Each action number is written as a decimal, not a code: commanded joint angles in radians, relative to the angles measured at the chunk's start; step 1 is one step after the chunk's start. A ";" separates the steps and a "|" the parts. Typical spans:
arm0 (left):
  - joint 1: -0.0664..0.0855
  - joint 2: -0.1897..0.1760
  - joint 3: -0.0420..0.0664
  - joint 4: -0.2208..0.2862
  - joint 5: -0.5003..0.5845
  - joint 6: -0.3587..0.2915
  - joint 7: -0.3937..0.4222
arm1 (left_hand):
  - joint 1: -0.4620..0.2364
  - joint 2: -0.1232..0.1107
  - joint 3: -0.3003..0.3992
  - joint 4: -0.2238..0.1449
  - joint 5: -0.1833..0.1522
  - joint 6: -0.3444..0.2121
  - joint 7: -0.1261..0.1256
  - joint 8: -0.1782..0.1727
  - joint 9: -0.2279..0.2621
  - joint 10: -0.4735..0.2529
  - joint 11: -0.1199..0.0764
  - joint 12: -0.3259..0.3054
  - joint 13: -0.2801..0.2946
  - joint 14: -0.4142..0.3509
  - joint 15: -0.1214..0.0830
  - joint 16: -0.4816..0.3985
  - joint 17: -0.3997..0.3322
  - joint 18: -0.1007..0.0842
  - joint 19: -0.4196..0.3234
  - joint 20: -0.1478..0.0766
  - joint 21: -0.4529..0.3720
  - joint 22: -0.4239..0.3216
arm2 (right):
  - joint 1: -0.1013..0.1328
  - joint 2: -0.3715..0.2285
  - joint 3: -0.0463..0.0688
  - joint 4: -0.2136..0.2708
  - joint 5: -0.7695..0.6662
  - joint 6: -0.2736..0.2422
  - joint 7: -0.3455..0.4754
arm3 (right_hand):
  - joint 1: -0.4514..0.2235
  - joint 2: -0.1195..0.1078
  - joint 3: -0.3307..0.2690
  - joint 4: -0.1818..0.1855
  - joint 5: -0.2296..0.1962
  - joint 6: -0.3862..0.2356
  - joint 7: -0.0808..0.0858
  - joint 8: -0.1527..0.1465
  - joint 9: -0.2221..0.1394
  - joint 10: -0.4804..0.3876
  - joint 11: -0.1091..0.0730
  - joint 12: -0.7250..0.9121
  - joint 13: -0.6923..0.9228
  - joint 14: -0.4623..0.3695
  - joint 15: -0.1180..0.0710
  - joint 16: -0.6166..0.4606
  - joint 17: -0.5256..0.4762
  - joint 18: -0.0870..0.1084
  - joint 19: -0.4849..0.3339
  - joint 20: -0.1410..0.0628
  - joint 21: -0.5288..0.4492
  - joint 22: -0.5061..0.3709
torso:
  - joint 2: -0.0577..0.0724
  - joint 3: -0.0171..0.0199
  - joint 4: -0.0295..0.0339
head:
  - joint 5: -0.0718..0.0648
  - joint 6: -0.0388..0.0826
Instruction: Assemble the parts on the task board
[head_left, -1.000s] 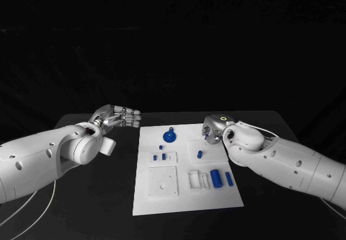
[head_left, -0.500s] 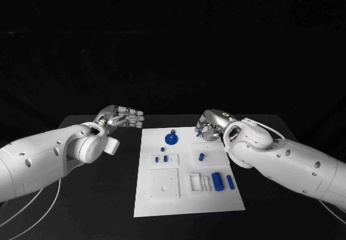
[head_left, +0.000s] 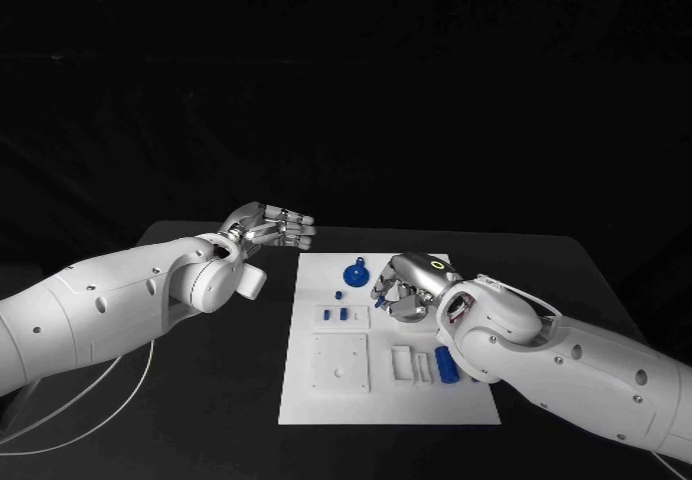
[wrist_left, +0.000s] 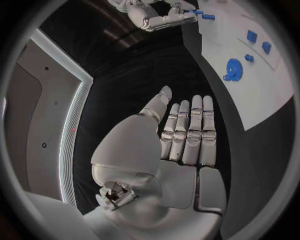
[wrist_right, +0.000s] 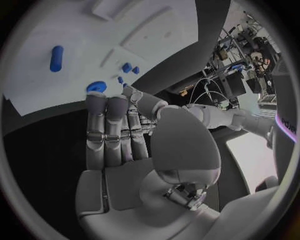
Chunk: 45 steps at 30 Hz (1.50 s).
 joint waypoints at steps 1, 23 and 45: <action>0.001 0.004 0.000 0.005 0.005 0.003 0.009 | 0.005 0.007 -0.005 -0.001 -0.002 -0.006 -0.002 -0.002 -0.001 -0.007 -0.002 -0.001 -0.001 -0.003 0.000 -0.003 0.000 0.000 0.001 0.003 -0.004 -0.001 | -0.005 0.010 -0.013 0.003 -0.085 -0.009 0.018 | -0.001 0.004 0.000 0.003 0.003 0.009 -0.001 -0.003 -0.001 0.046 -0.014 0.004 0.003 0.000 -0.004 -0.004 0.001 0.019 0.022 -0.004 0.004 0.049 | 0.000 -0.0004 -0.0002 | 0.010 -0.006; 0.001 0.012 0.000 0.024 0.005 0.009 0.002 | 0.004 0.007 -0.007 0.001 -0.003 -0.006 -0.002 -0.002 -0.001 -0.008 -0.002 -0.001 -0.001 -0.004 0.000 -0.003 0.000 0.000 0.001 0.003 -0.004 -0.008 | -0.029 0.095 -0.137 -0.028 -0.314 -0.018 -0.039 | -0.003 -0.007 0.017 0.003 0.003 0.014 -0.003 -0.003 0.000 0.050 -0.015 0.004 0.003 0.000 -0.004 -0.002 0.001 0.014 0.021 -0.004 0.018 0.050 | -0.001 -0.0018 0.0029 | 0.044 -0.035; 0.000 0.013 0.000 0.024 0.003 0.016 -0.006 | 0.003 0.006 -0.014 0.007 -0.004 -0.012 -0.001 -0.002 -0.001 -0.012 -0.001 -0.001 -0.001 -0.007 0.001 -0.003 0.000 0.000 0.002 0.005 -0.005 -0.019 | -0.040 0.110 -0.147 -0.043 -0.350 0.025 -0.058 | -0.007 -0.009 0.019 0.003 0.004 0.016 -0.004 -0.003 0.000 0.051 -0.015 0.004 0.003 0.000 -0.004 0.001 -0.002 0.008 0.020 -0.004 0.066 0.057 | 0.000 -0.0008 0.0017 | 0.046 -0.043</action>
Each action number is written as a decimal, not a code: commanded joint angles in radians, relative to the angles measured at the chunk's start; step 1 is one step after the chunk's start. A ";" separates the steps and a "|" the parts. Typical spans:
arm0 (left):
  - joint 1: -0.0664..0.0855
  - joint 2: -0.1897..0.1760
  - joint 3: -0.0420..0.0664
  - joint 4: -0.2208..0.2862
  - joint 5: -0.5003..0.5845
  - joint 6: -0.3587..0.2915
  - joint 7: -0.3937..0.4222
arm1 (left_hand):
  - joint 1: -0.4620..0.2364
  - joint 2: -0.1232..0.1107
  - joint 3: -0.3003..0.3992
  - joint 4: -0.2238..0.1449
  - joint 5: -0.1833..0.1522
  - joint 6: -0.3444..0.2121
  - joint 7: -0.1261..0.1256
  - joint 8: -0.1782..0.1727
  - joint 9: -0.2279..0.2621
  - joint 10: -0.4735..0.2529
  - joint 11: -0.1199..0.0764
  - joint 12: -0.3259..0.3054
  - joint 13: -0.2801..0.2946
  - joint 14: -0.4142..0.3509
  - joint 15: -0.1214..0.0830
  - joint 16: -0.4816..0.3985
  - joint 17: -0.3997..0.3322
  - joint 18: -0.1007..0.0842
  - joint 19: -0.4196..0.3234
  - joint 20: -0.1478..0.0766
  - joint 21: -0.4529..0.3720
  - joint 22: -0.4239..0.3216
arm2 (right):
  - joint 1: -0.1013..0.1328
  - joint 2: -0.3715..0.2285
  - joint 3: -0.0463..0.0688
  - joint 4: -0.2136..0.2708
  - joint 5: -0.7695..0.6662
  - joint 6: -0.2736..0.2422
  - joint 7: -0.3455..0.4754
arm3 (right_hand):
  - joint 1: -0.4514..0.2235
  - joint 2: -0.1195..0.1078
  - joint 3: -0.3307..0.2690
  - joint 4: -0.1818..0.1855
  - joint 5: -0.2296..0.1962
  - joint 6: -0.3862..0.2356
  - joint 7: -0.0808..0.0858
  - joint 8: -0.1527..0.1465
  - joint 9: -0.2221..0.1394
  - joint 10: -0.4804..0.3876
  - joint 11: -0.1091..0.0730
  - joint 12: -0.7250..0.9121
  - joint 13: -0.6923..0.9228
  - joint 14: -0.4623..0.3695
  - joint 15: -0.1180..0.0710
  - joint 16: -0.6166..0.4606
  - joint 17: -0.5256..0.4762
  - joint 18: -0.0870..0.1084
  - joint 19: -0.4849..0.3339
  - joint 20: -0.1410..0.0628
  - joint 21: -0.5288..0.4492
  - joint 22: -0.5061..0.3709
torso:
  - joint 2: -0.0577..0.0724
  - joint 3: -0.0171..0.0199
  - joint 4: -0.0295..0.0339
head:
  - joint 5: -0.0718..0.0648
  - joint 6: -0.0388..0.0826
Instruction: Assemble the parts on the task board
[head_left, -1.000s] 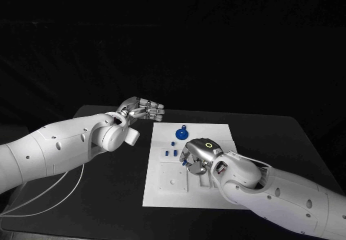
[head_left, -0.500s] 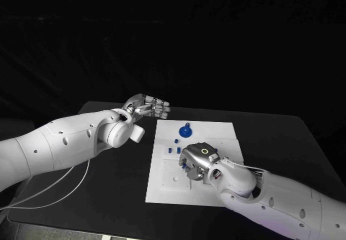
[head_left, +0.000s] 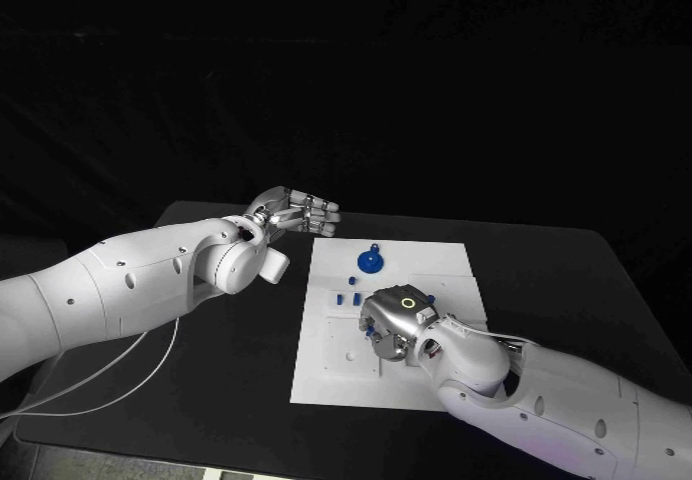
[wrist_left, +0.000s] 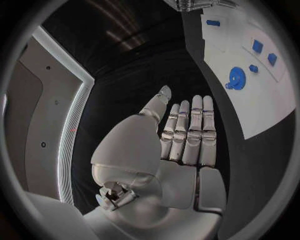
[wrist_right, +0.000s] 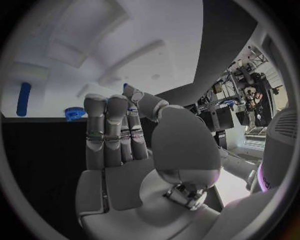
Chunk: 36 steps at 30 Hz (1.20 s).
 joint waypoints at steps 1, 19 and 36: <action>0.001 0.002 0.001 0.002 0.003 0.013 0.003 | 0.003 0.006 -0.005 -0.001 -0.004 -0.005 -0.001 -0.002 -0.001 -0.005 -0.001 -0.001 -0.001 -0.007 0.001 -0.003 0.000 0.000 0.002 0.005 -0.005 -0.001 | -0.002 0.002 0.000 0.000 -0.025 0.024 -0.006 | 0.004 0.008 0.004 -0.001 0.005 0.006 -0.001 -0.003 0.000 0.044 -0.022 0.003 0.003 -0.001 -0.004 0.001 -0.002 0.014 0.021 -0.004 0.007 0.058 | 0.000 -0.0001 0.0001 | 0.000 -0.001; 0.001 0.002 0.001 0.002 0.002 0.013 0.002 | 0.007 0.006 -0.011 0.005 -0.005 -0.007 0.000 -0.002 -0.001 -0.006 0.000 -0.001 0.000 -0.008 0.002 -0.003 0.000 0.000 0.006 0.006 -0.004 -0.020 | -0.005 0.006 -0.002 -0.008 -0.024 0.028 -0.004 | 0.004 0.008 0.004 -0.001 0.005 0.006 -0.001 -0.003 0.000 0.044 -0.022 0.003 0.003 -0.001 -0.004 0.001 -0.002 0.014 0.021 -0.004 0.007 0.058 | 0.000 -0.0007 0.0000 | 0.005 -0.006; 0.000 0.004 0.001 0.000 0.002 0.015 0.001 | 0.007 0.006 -0.011 0.005 -0.005 -0.007 0.000 -0.002 -0.001 -0.006 0.000 -0.001 0.000 -0.008 0.002 -0.003 0.000 0.000 0.006 0.006 -0.004 -0.020 | -0.005 0.014 -0.002 -0.012 -0.024 0.025 -0.002 | 0.003 0.007 0.005 -0.002 0.005 0.006 -0.001 -0.003 0.000 0.045 -0.022 0.003 0.003 -0.001 -0.004 0.002 -0.004 0.015 0.019 -0.005 0.010 0.057 | 0.000 -0.0005 -0.0004 | 0.009 -0.008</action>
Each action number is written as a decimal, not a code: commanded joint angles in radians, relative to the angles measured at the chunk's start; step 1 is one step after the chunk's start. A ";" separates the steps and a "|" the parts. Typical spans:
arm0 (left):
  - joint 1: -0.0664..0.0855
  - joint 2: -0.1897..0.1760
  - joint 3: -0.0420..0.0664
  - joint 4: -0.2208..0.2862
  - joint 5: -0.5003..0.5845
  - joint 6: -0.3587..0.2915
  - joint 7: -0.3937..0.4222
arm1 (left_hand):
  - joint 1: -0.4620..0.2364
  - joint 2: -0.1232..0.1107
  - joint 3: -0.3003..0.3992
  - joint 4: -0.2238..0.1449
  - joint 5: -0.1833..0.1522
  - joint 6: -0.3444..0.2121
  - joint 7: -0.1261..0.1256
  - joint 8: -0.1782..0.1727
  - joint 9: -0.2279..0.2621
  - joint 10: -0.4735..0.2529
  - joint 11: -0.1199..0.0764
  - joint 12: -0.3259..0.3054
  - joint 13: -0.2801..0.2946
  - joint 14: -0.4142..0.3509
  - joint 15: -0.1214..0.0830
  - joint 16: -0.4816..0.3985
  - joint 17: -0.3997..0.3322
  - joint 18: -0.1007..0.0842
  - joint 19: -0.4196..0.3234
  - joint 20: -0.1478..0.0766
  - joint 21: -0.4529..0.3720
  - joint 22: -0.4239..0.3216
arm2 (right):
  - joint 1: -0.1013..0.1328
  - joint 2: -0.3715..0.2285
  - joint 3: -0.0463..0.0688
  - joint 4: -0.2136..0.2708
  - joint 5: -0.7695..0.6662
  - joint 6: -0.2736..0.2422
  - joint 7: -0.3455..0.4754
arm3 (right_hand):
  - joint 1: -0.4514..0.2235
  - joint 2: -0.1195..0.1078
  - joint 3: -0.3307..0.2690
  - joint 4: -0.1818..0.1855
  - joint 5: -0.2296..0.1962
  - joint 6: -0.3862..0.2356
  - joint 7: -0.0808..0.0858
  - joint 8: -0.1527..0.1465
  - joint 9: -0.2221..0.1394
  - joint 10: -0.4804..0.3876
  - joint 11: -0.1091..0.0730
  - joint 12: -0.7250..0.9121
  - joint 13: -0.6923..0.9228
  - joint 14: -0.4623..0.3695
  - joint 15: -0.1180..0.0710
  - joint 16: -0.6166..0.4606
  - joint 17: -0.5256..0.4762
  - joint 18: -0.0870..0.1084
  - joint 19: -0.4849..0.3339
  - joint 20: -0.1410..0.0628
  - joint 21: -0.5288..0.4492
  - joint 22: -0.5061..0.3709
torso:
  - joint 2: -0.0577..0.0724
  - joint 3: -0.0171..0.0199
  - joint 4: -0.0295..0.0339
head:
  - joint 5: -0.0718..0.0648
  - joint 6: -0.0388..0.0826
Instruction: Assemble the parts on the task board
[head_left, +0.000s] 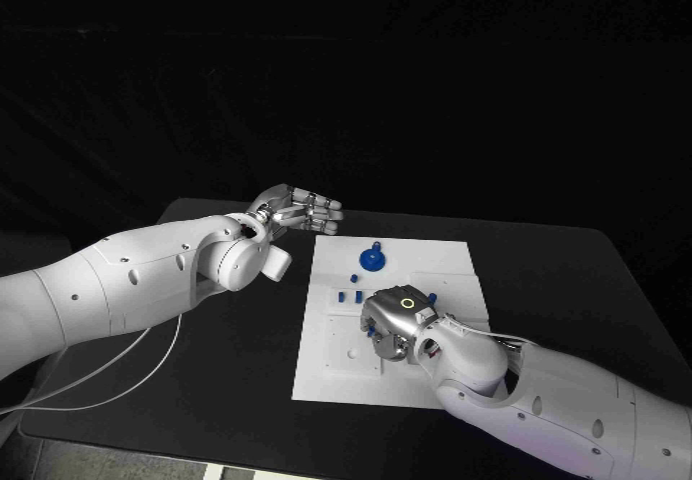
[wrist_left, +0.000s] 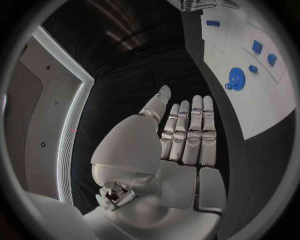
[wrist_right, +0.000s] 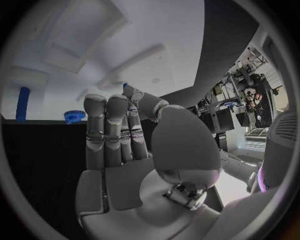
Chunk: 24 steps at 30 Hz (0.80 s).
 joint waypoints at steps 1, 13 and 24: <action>0.001 0.003 0.001 0.001 0.002 0.013 0.004 | 0.007 0.006 -0.005 -0.002 -0.005 -0.007 0.000 -0.002 -0.001 -0.006 0.000 -0.001 0.000 -0.005 -0.001 -0.003 0.000 0.000 0.002 0.002 -0.004 -0.001 | -0.001 0.001 0.000 0.003 -0.015 0.010 0.001 | -0.001 0.006 0.006 -0.002 0.004 0.006 -0.001 -0.003 0.000 0.045 -0.022 0.004 0.003 -0.002 -0.006 0.002 -0.001 0.016 0.019 -0.005 0.007 0.056 | 0.000 -0.0001 -0.0003 | 0.002 -0.001; 0.001 0.004 0.001 0.000 0.001 0.015 0.003 | 0.007 0.006 -0.005 -0.002 -0.005 -0.007 0.000 -0.002 -0.001 -0.006 0.000 -0.001 0.000 -0.005 -0.001 -0.003 0.000 0.000 0.002 0.002 -0.004 -0.001 | -0.001 0.001 -0.001 0.003 -0.015 0.025 -0.003 | -0.001 0.007 0.007 -0.002 0.004 0.006 -0.001 -0.003 0.000 0.045 -0.022 0.004 0.003 -0.003 -0.006 0.003 -0.003 0.017 0.018 -0.005 0.008 0.056 | 0.000 -0.0003 -0.0008 | 0.002 -0.002; 0.001 0.004 0.001 0.000 0.001 0.016 0.000 | 0.007 0.006 -0.005 -0.002 -0.005 -0.007 0.000 -0.002 -0.001 -0.006 0.000 -0.001 0.000 -0.005 -0.001 -0.003 0.000 0.000 0.002 0.002 -0.004 -0.001 | -0.001 0.002 -0.001 -0.002 -0.016 0.045 -0.007 | -0.001 0.007 0.007 -0.002 0.004 0.006 -0.001 -0.003 0.000 0.045 -0.022 0.004 0.003 -0.003 -0.006 0.003 -0.003 0.017 0.018 -0.005 0.008 0.056 | 0.000 0.0002 0.0000 | 0.004 -0.005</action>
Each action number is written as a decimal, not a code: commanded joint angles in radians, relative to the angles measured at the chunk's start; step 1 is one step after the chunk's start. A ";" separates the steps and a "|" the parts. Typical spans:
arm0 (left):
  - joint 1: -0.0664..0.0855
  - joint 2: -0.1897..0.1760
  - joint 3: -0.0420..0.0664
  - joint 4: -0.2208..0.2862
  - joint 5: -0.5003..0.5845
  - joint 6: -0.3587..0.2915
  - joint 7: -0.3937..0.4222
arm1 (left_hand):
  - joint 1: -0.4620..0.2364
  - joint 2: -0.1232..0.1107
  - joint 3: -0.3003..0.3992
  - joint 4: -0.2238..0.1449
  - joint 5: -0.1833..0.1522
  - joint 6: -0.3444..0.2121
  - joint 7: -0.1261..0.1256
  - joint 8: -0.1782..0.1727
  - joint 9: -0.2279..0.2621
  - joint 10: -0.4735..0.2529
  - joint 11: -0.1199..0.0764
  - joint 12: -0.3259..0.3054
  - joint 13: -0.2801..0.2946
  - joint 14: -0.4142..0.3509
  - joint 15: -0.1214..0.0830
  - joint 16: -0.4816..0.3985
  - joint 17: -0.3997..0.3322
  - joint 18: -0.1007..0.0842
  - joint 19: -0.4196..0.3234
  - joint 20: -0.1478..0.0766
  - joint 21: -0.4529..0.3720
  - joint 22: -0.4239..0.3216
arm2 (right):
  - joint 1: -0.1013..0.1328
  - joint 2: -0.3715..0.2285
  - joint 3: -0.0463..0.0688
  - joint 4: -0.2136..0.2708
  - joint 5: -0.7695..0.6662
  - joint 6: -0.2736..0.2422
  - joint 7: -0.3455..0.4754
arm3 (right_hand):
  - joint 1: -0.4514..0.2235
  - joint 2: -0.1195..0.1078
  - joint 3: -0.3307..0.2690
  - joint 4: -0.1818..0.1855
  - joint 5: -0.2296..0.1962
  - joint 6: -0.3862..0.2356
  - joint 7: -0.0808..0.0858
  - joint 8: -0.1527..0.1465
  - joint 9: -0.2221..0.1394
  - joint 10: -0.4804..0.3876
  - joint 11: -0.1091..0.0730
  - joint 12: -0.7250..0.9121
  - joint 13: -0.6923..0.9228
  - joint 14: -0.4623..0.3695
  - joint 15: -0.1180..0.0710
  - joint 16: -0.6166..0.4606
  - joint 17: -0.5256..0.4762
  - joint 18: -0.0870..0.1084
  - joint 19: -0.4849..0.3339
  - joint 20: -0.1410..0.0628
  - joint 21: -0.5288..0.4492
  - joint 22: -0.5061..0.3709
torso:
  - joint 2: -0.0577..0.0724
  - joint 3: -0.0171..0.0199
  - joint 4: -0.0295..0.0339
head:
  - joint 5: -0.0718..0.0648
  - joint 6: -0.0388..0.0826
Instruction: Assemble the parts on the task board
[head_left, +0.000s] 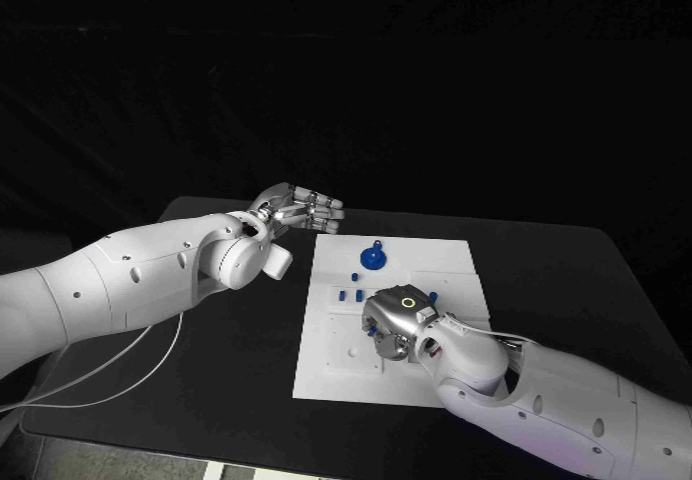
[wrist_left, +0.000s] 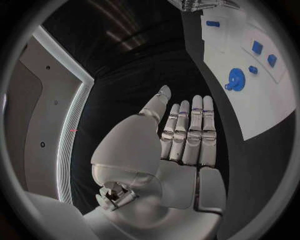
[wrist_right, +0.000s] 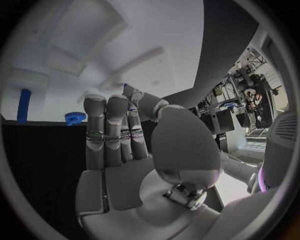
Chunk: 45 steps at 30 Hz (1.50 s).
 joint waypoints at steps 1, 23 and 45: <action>0.001 0.002 0.001 0.001 0.002 0.013 0.003 | 0.010 0.006 -0.007 0.001 -0.005 -0.009 0.000 -0.002 -0.001 -0.007 0.000 -0.001 0.000 -0.006 -0.001 -0.003 0.000 0.000 0.005 0.002 -0.003 -0.019 | -0.001 0.002 -0.001 -0.002 -0.015 0.029 -0.004 | -0.002 0.008 0.005 0.002 0.004 0.006 -0.001 -0.003 0.000 0.045 -0.022 0.004 0.003 -0.003 -0.006 0.003 -0.001 0.017 0.018 -0.005 0.004 0.056 | 0.000 0.0002 -0.0001 | 0.001 -0.002; 0.001 0.000 0.001 0.004 0.001 0.014 0.001 | 0.010 0.006 -0.007 0.001 -0.005 -0.009 0.000 -0.002 -0.001 -0.007 0.000 -0.001 0.000 -0.006 -0.001 -0.003 0.000 0.000 0.005 0.002 -0.003 -0.019 | -0.001 0.024 -0.015 -0.028 -0.017 0.028 -0.002 | -0.002 0.009 0.003 0.000 0.004 0.006 -0.001 -0.003 0.000 0.044 -0.022 0.004 0.003 -0.003 -0.007 0.003 -0.003 0.017 0.016 -0.005 0.004 0.056 | 0.001 0.0005 0.0002 | 0.009 -0.008; 0.001 -0.004 0.000 0.005 0.000 0.022 -0.010 | 0.011 0.005 -0.010 0.003 -0.008 -0.010 0.001 -0.002 -0.001 -0.008 0.001 -0.001 0.000 -0.007 0.000 -0.003 0.000 -0.001 0.006 0.003 -0.002 -0.029 | -0.001 0.019 -0.019 -0.041 0.020 0.002 -0.004 | -0.047 -0.099 -0.043 0.016 0.032 -0.209 0.027 -0.004 -0.011 -0.215 0.039 0.003 -0.001 -0.020 0.031 -0.044 -0.061 0.066 -0.012 0.035 -0.235 -0.030 | 0.000 0.0006 -0.0008 | 0.006 -0.006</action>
